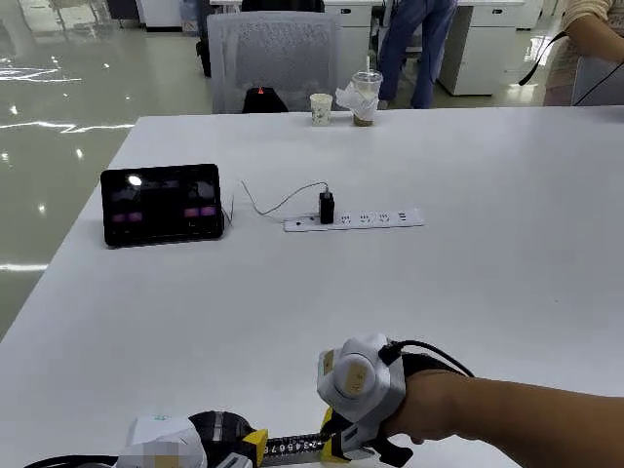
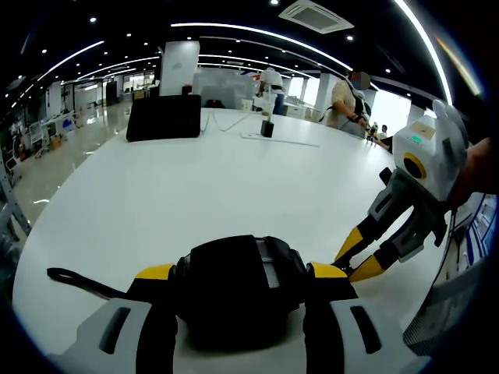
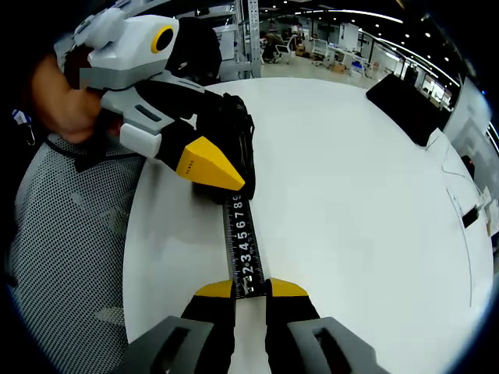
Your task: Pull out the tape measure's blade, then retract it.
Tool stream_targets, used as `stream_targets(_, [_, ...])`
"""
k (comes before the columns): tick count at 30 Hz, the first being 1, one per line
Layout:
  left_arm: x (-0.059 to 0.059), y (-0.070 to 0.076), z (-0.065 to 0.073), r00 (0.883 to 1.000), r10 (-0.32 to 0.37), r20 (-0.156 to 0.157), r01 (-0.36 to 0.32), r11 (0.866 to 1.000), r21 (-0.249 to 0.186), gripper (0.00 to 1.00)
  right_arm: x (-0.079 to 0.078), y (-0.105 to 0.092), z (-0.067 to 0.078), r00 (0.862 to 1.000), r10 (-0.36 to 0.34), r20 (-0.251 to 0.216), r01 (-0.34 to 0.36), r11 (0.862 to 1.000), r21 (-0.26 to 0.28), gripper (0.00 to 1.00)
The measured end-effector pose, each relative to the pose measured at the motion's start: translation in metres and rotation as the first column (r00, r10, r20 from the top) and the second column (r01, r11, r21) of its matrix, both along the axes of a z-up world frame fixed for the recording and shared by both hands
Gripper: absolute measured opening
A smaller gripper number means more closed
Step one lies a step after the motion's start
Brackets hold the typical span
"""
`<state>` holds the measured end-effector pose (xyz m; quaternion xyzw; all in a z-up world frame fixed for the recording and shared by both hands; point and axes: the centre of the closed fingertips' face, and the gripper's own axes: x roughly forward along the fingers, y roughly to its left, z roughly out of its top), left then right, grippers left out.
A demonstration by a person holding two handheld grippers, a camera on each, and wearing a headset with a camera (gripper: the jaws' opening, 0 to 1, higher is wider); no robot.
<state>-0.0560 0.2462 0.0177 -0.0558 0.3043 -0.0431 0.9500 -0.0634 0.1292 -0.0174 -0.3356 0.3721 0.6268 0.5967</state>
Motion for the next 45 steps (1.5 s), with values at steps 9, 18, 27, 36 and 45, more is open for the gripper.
stream_targets(9, [0.000, 0.001, 0.000, 1.000, -0.001, -0.006, 0.001, 1.000, -0.017, 0.60, -0.002, 0.008, 0.000, 1.000, 0.003, -0.002, -0.003, 1.000, 0.019, 0.11])
stream_targets(18, [-0.001, 0.001, 0.000, 1.000, -0.007, -0.010, 0.007, 1.000, -0.029, 0.60, -0.004, 0.015, 0.000, 1.000, -0.010, -0.012, 0.010, 0.999, 0.036, 0.11])
stream_targets(27, [-0.001, 0.001, 0.000, 1.000, -0.008, -0.013, 0.008, 0.999, -0.031, 0.60, -0.005, 0.021, 0.001, 1.000, -0.013, -0.015, 0.013, 0.999, 0.049, 0.11])
stream_targets(36, [-0.001, 0.001, 0.000, 1.000, -0.008, -0.013, 0.007, 0.999, -0.033, 0.60, -0.005, 0.026, 0.001, 1.000, -0.012, -0.014, 0.012, 0.998, 0.059, 0.11])
stream_targets(45, [0.000, 0.001, 0.000, 1.000, -0.007, -0.013, 0.007, 0.999, -0.035, 0.60, -0.005, 0.033, 0.001, 0.999, -0.037, -0.033, 0.039, 0.996, 0.075, 0.11])
